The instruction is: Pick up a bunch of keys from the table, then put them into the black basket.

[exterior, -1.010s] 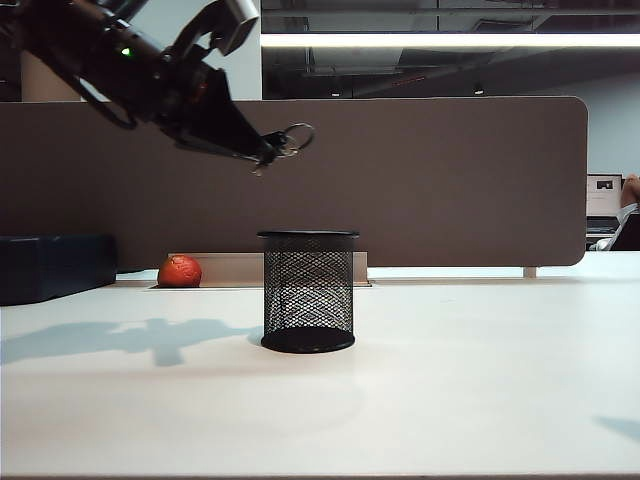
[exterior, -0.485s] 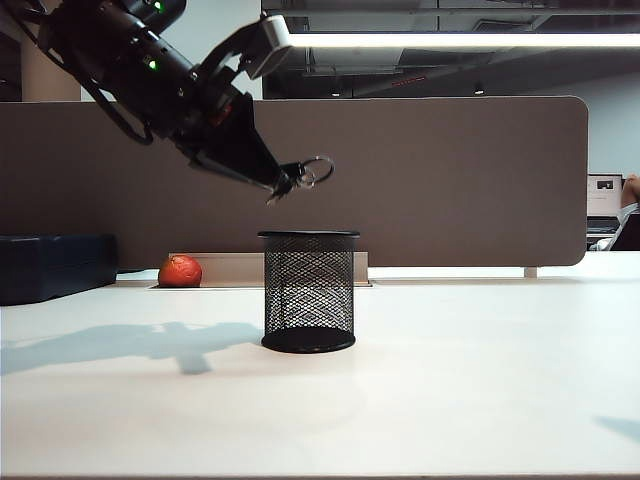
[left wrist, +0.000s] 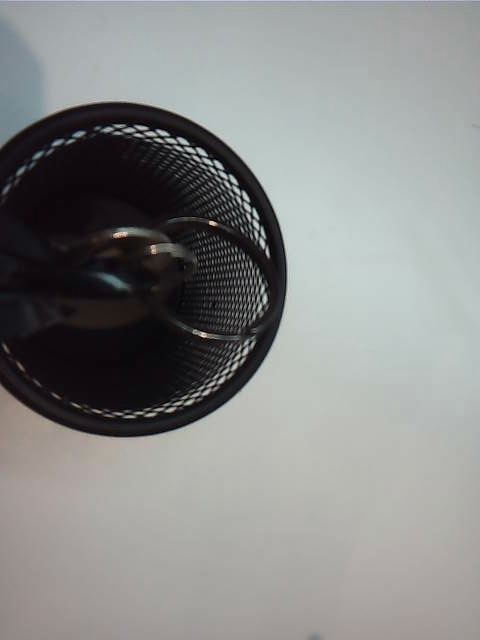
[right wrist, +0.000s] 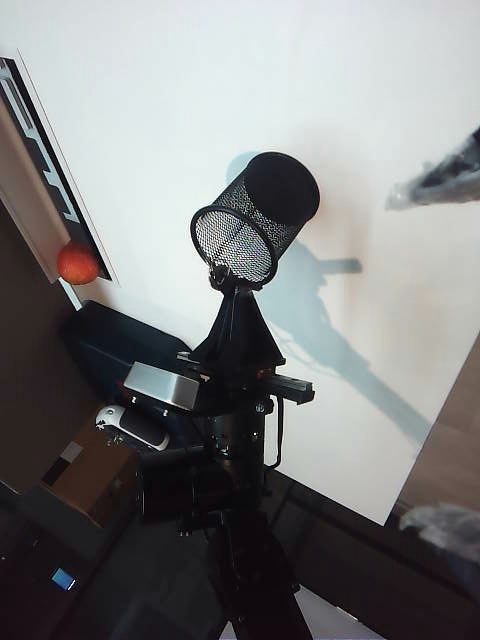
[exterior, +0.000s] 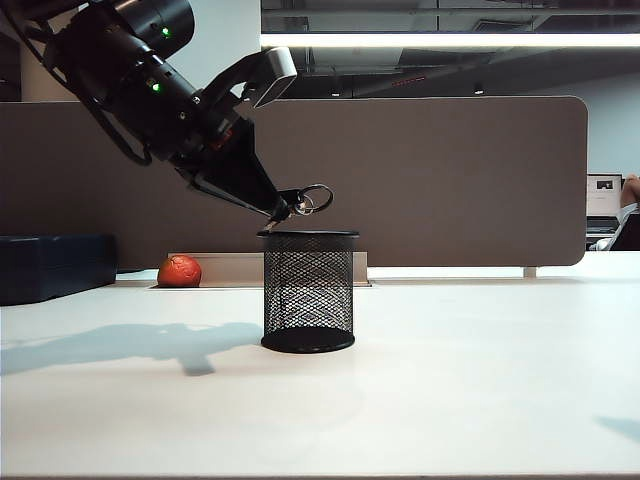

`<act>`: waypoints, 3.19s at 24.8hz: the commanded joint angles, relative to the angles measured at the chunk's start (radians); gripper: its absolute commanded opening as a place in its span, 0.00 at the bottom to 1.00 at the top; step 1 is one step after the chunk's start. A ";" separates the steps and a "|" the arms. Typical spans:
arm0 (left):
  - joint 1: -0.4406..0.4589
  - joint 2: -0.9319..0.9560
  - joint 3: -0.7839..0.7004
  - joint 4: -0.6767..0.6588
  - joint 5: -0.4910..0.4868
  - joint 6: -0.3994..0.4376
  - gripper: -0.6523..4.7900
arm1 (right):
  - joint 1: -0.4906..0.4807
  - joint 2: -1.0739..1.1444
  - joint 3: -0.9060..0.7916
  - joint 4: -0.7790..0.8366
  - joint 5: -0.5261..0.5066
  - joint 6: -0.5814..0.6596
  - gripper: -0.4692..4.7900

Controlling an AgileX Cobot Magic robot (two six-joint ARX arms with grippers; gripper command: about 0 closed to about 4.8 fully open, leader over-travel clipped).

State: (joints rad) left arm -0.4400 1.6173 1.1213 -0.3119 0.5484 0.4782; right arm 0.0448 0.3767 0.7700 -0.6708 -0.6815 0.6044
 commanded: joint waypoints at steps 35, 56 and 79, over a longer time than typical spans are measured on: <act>-0.002 -0.049 0.002 0.226 -0.058 0.000 0.41 | 0.000 -0.002 0.006 0.032 0.069 -0.090 0.64; 0.144 -0.412 0.002 0.219 -0.563 -0.182 0.11 | 0.000 -0.003 0.006 0.107 0.499 -0.458 0.07; 0.332 -0.777 -0.008 -0.046 -0.560 -0.311 0.11 | 0.000 -0.153 -0.144 0.280 0.637 -0.478 0.07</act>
State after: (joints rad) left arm -0.1078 0.8597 1.1175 -0.3614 -0.0154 0.1967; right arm 0.0444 0.2295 0.6212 -0.4122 -0.0692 0.1257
